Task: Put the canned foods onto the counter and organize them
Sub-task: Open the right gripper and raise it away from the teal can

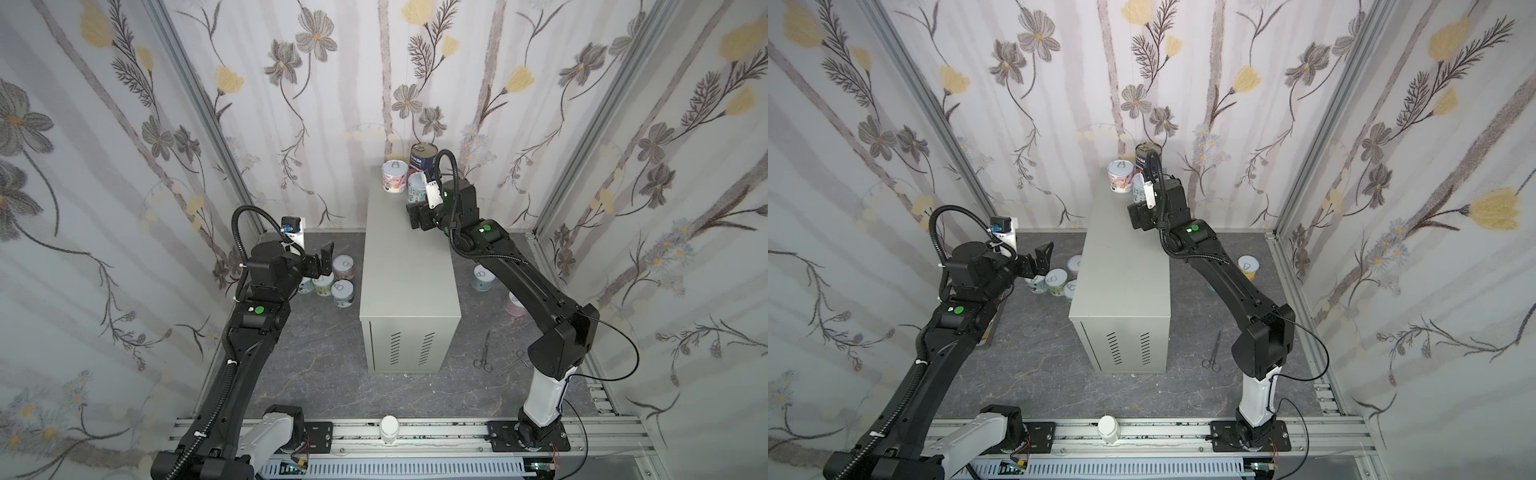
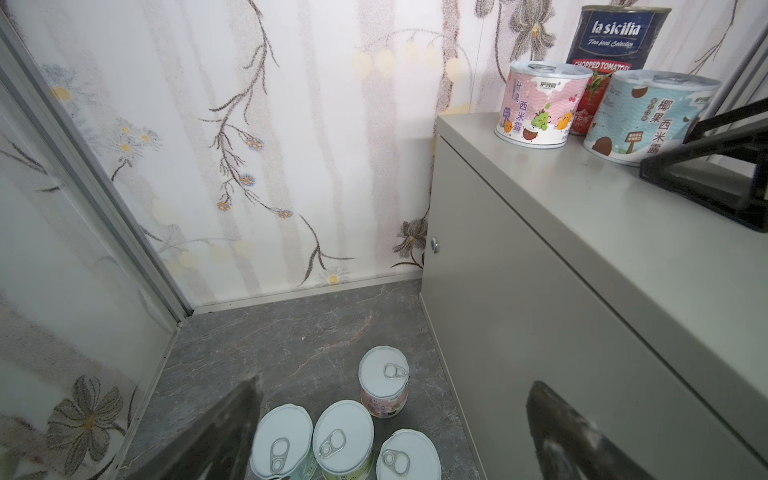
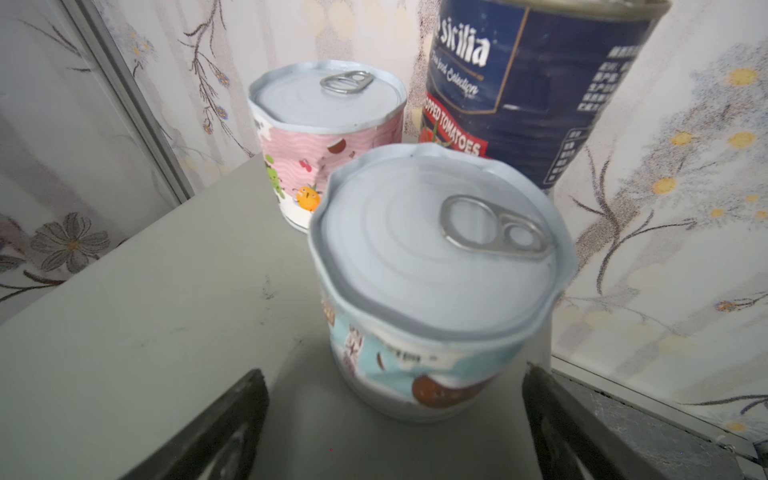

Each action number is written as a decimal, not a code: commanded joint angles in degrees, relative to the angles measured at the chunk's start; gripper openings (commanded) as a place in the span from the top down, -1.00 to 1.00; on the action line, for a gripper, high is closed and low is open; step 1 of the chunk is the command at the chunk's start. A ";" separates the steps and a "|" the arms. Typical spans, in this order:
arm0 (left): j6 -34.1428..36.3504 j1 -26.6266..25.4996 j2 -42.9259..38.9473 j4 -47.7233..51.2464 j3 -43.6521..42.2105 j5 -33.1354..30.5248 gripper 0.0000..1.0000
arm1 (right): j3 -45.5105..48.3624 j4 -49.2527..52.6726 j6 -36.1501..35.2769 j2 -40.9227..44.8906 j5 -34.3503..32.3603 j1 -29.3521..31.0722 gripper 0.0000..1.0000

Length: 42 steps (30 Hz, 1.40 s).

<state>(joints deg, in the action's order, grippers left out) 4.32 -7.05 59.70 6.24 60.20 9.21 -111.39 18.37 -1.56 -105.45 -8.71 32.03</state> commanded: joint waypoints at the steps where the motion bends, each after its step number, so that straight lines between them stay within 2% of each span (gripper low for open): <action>1: 0.36 0.54 -0.11 -1.76 -0.08 0.26 -1.00 | 3.77 -1.32 -0.29 3.80 -0.58 0.47 -0.99; 8: 0.72 1.41 0.48 -2.11 0.07 0.15 -1.00 | 16.55 -7.71 0.53 17.73 -1.18 0.77 -0.98; 10: 0.98 1.51 0.83 -2.02 0.26 0.23 -1.00 | 18.56 -9.32 -0.12 20.88 -3.65 0.23 -0.91; 12: 1.18 1.51 1.26 -1.90 0.61 0.37 -1.00 | 20.40 -11.65 -0.59 23.36 -5.35 -1.34 -0.77; 15: 1.40 1.47 2.02 -1.24 1.56 -0.07 -1.00 | 21.48 -14.90 -0.13 24.34 -6.52 -4.95 -0.60; 17: 1.57 1.51 2.39 -0.92 2.00 -0.31 -1.00 | 20.88 -16.46 0.35 23.19 -6.46 -7.21 -0.59; 20: 2.40 1.51 2.70 -0.96 2.45 -0.08 -1.00 | 19.76 -20.37 0.63 20.39 -2.78 -10.26 -0.63; 26: 4.11 1.51 4.31 -0.44 3.65 -0.24 -1.00 | 8.51 -21.30 2.57 8.01 3.51 -14.92 -0.68; 33: 5.01 1.51 6.42 1.17 5.67 -0.92 -1.00 | -3.47 -20.44 5.28 -3.69 6.12 -17.29 -0.72; 42: 4.67 1.51 7.57 2.15 7.71 -1.57 -1.00 | -12.65 -19.75 6.90 -13.41 11.72 -17.97 -0.77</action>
<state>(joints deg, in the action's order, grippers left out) 8.78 -5.63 66.83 8.62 66.94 7.77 -122.02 -0.25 4.14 -117.51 -0.19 14.06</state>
